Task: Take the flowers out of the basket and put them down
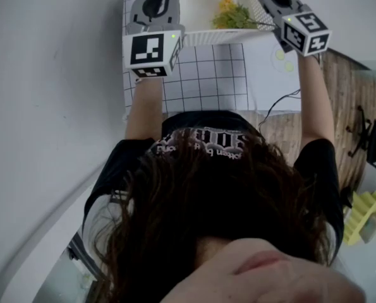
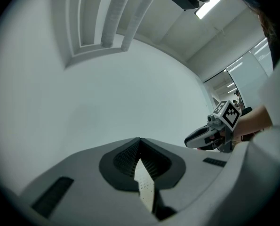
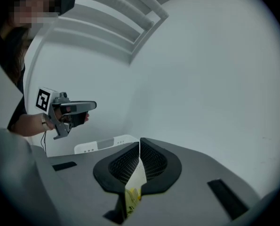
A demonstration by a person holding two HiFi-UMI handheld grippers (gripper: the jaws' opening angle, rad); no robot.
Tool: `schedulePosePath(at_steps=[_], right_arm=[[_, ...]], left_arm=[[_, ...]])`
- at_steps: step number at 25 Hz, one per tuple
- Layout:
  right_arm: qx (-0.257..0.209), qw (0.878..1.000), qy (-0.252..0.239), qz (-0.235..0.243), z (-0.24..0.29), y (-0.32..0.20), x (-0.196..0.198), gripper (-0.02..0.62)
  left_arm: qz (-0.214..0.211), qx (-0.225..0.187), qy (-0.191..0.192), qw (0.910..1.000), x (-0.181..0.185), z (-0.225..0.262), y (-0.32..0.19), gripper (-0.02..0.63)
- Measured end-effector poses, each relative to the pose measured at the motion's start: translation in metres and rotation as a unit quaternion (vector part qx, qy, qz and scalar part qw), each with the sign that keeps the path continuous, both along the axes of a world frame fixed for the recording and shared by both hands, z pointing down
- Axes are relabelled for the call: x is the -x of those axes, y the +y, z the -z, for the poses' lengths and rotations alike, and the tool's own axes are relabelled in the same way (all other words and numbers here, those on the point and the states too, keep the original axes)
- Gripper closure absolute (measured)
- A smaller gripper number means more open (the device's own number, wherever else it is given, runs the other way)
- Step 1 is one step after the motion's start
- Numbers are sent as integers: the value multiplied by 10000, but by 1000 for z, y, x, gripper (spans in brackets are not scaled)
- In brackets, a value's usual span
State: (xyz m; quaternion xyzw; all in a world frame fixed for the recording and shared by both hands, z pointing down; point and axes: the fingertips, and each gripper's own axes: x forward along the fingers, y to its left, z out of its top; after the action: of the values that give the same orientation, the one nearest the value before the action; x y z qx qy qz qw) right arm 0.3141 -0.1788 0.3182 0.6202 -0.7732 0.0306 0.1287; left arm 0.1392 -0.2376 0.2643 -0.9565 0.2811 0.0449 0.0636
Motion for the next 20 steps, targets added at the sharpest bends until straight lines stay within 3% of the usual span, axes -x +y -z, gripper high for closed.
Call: schedulePosePath(at_steps=[8, 14, 20], right_arm=[[910, 9906, 558, 860, -23, -15, 12, 567], [1761, 9657, 933, 1667, -53, -24, 27, 480], [2517, 9422, 912, 2017, -84, -31, 29, 420]], left_arm=[[44, -51, -86, 9999, -4, 2, -5, 604], [42, -129, -33, 9999, -6, 6, -8, 604], [71, -160, 0, 9998, -5, 7, -12, 604]])
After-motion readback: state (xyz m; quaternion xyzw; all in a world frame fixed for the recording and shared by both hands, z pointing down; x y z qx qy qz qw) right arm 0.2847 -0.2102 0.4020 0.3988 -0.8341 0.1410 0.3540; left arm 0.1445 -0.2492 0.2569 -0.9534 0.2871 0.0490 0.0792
